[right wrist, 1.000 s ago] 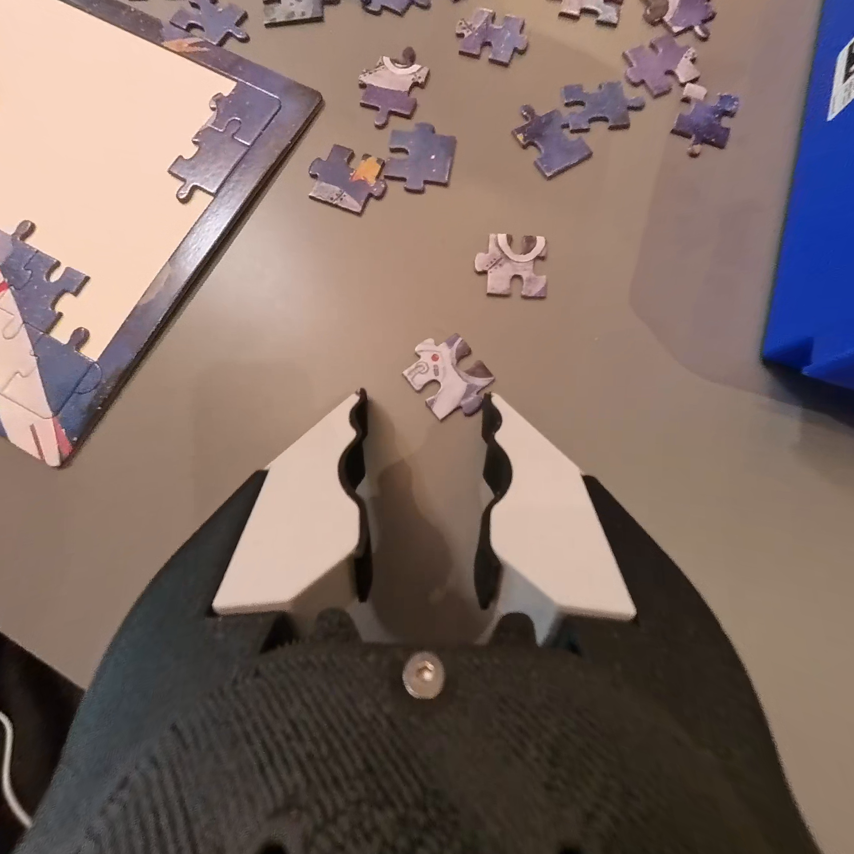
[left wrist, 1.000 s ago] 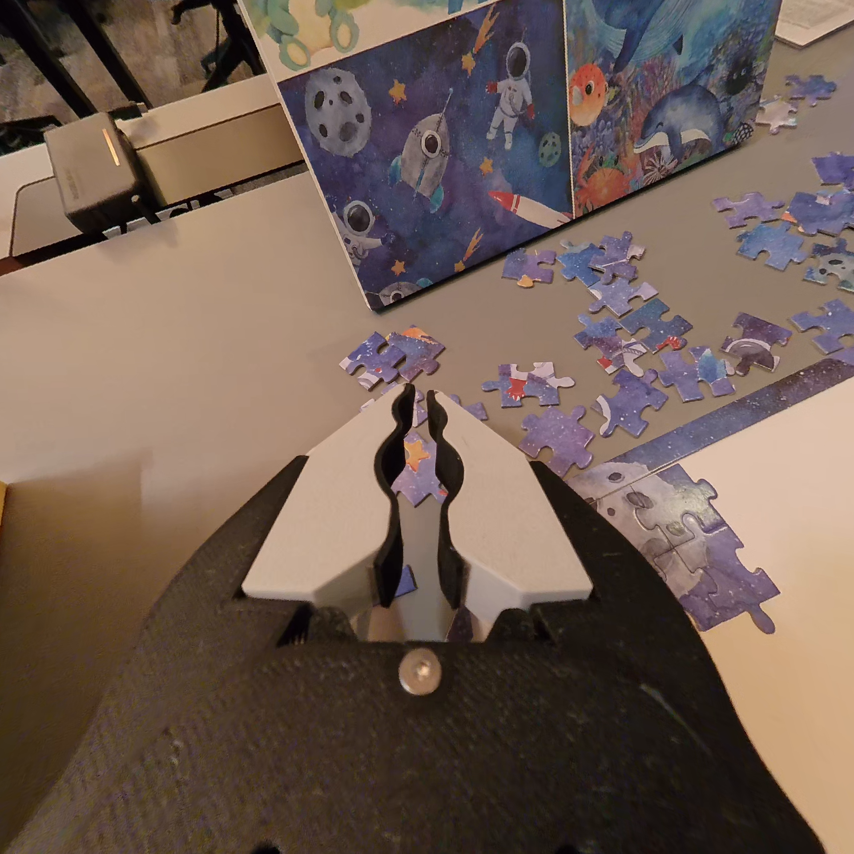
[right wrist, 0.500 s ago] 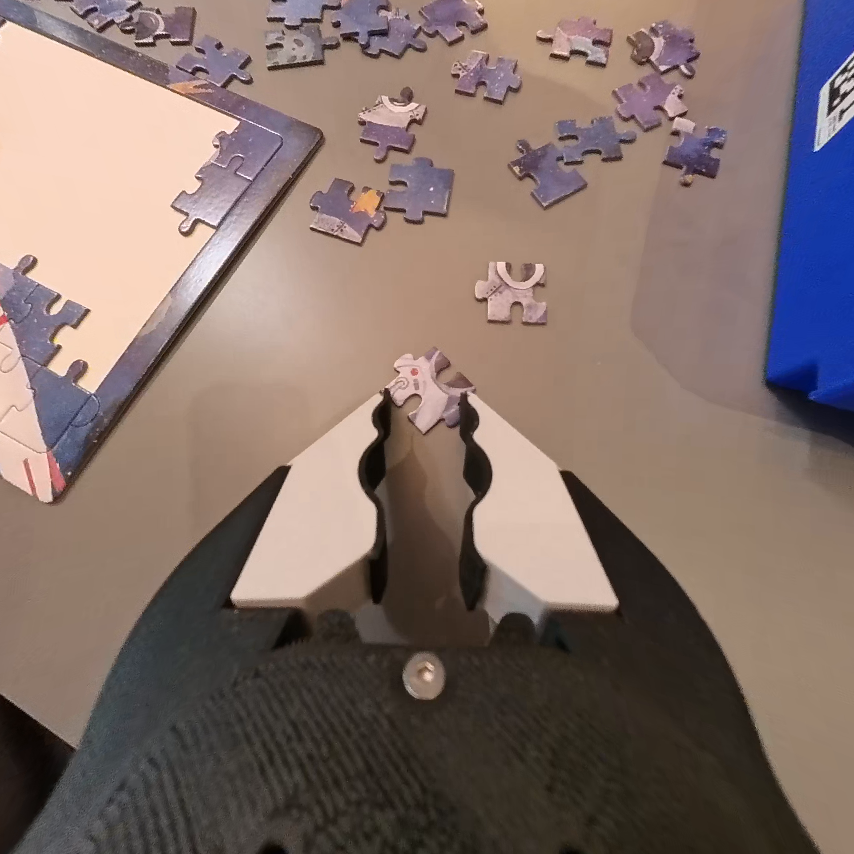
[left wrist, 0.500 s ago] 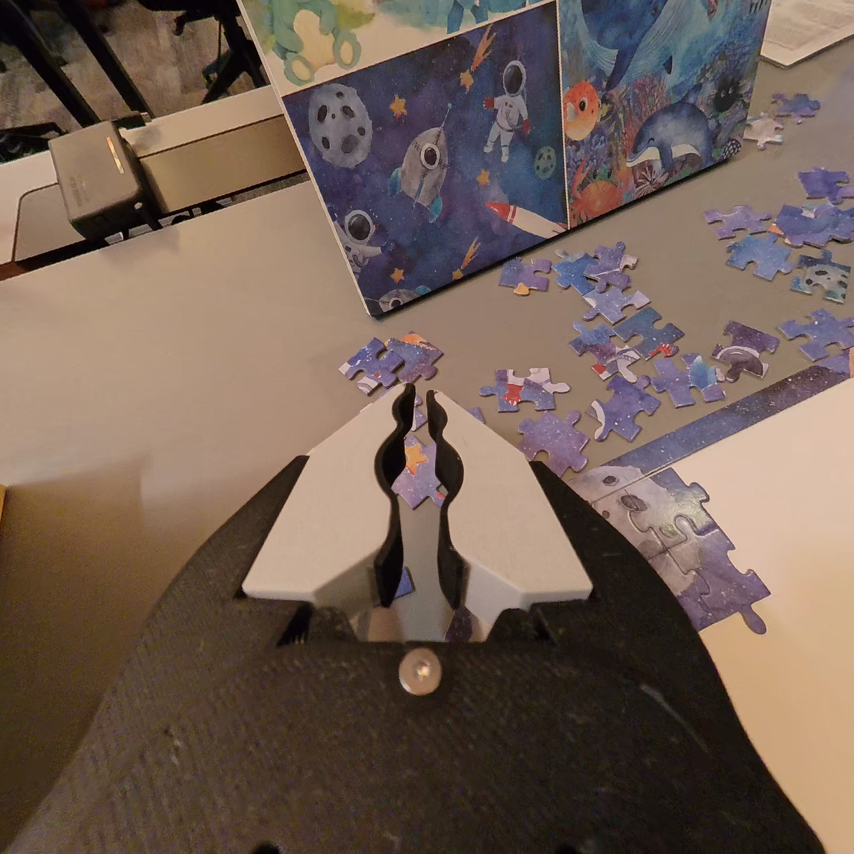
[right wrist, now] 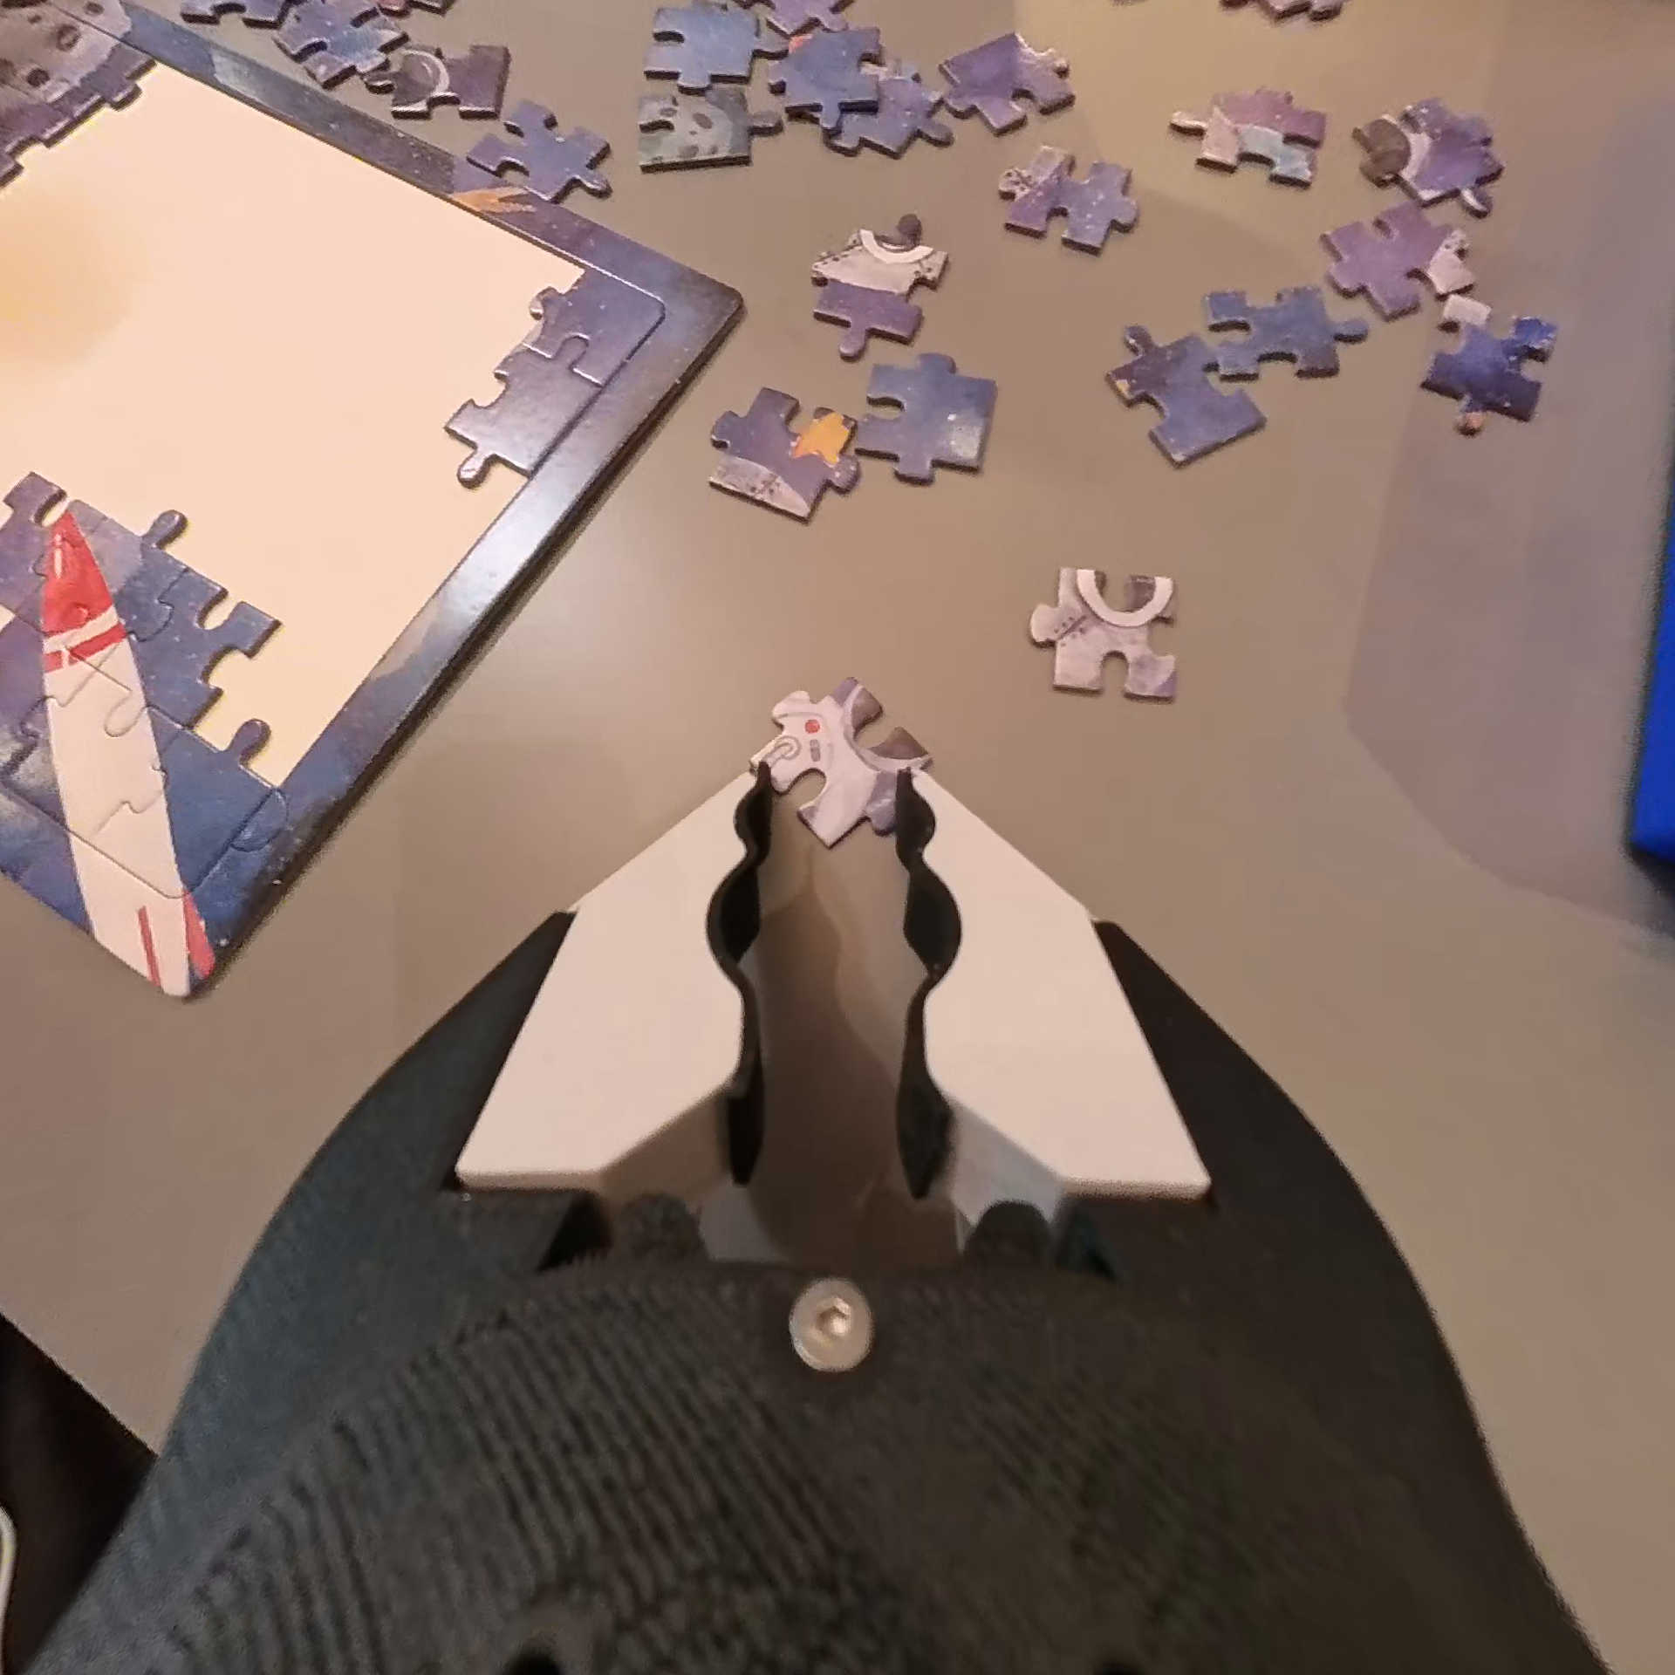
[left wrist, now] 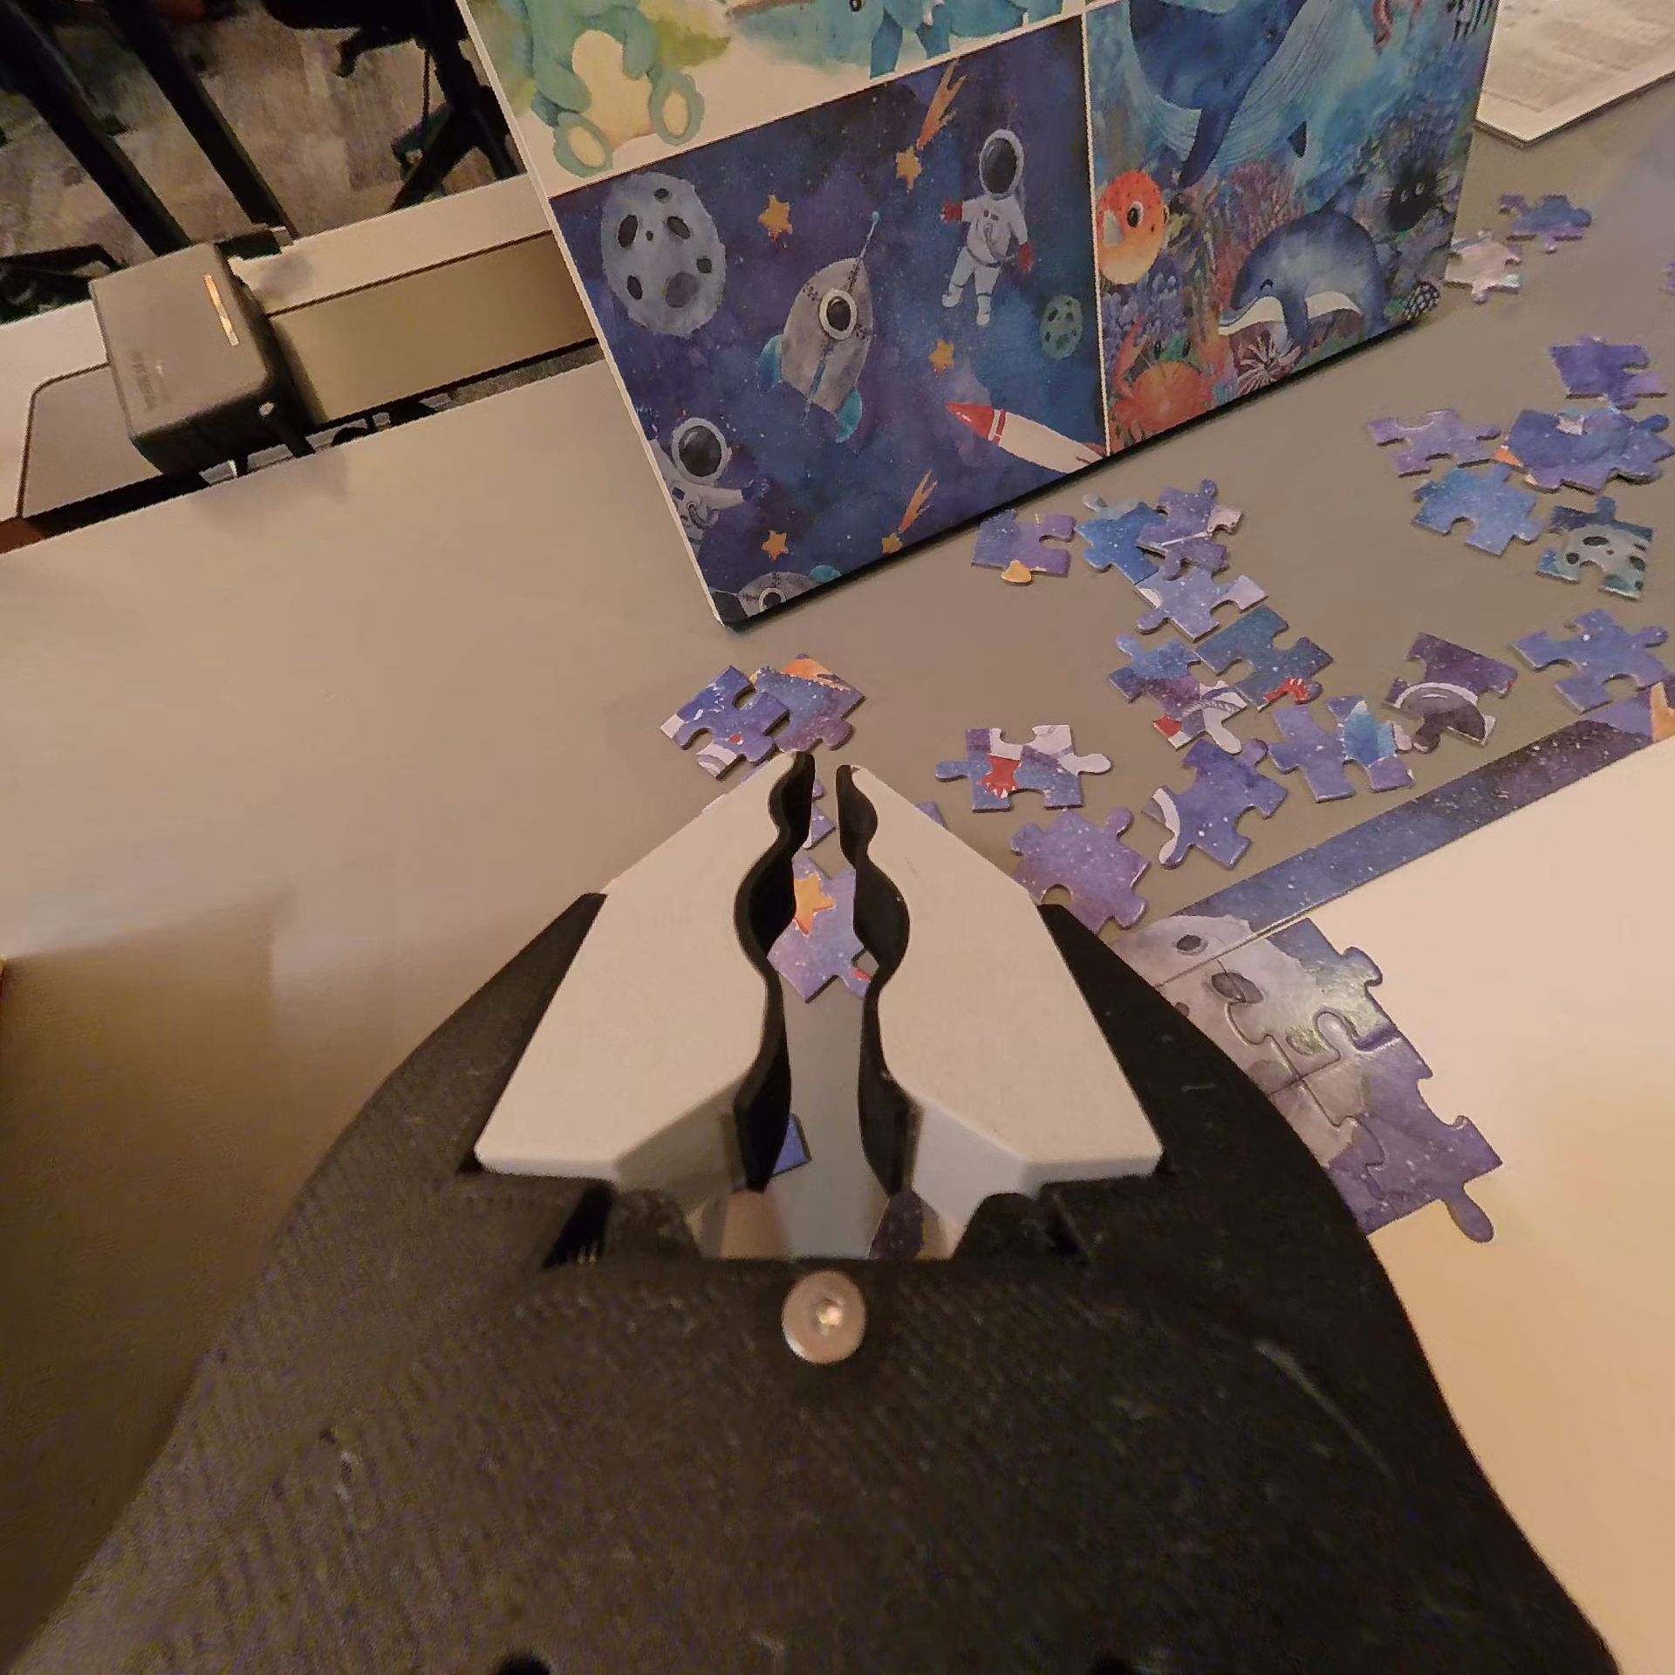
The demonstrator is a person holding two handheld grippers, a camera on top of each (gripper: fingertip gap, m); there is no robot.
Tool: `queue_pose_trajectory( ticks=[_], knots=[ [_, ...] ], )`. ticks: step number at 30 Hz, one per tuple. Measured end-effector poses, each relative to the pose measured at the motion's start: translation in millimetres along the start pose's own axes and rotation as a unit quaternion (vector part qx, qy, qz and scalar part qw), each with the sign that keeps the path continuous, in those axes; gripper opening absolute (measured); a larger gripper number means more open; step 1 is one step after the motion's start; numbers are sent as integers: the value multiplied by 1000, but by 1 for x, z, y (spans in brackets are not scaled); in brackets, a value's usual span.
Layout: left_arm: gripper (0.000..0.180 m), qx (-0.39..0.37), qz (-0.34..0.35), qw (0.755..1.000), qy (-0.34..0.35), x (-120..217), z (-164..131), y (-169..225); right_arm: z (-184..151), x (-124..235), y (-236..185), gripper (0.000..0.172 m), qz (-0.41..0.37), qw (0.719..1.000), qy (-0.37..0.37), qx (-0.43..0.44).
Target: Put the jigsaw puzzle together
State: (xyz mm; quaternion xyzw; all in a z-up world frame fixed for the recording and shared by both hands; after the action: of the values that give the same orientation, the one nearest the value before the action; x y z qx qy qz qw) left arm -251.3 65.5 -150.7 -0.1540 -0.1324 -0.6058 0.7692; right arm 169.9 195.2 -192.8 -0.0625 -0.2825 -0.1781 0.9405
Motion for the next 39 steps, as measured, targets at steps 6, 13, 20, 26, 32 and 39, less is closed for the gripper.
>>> queue_pose_trajectory(
  ticks=[6, 13, 20, 26, 32, 39],
  knots=[
    [3, 0, -1, 1000, 1, 0, 0, 0, 6, -9, -17, 23, 28, 1000, -7, 7],
    [3, 0, 1, 1000, 2, 0, 0, -1, 10, -16, -28, 15, 37, 999, -5, 18],
    [3, 1, 1, 1000, 5, 1, 1, -1, 11, -18, -28, 14, 37, 999, -3, 15],
    [3, 2, 1, 1000, 7, 1, 1, -1, 13, -20, -30, 14, 37, 999, -2, 18],
    [3, 2, 1, 1000, 7, 2, 1, -2, 14, -20, -32, 13, 38, 999, -2, 21],
    [3, 2, 1, 1000, 7, 1, 1, -2, 17, -17, -33, 4, 39, 999, 5, 29]
  ],
)
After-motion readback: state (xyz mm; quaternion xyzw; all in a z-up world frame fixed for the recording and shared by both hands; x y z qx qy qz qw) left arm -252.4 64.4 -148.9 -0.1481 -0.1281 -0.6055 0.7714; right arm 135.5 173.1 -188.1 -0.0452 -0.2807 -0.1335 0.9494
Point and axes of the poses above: each gripper's, where its closed fingertips meet, x back along the fingers, z out of its top, y = z × x across the jaws, the point moved 4 cm from there along x, back along the fingers, and after that the axes turned 9 degrees about y, right-handed, at the moved point
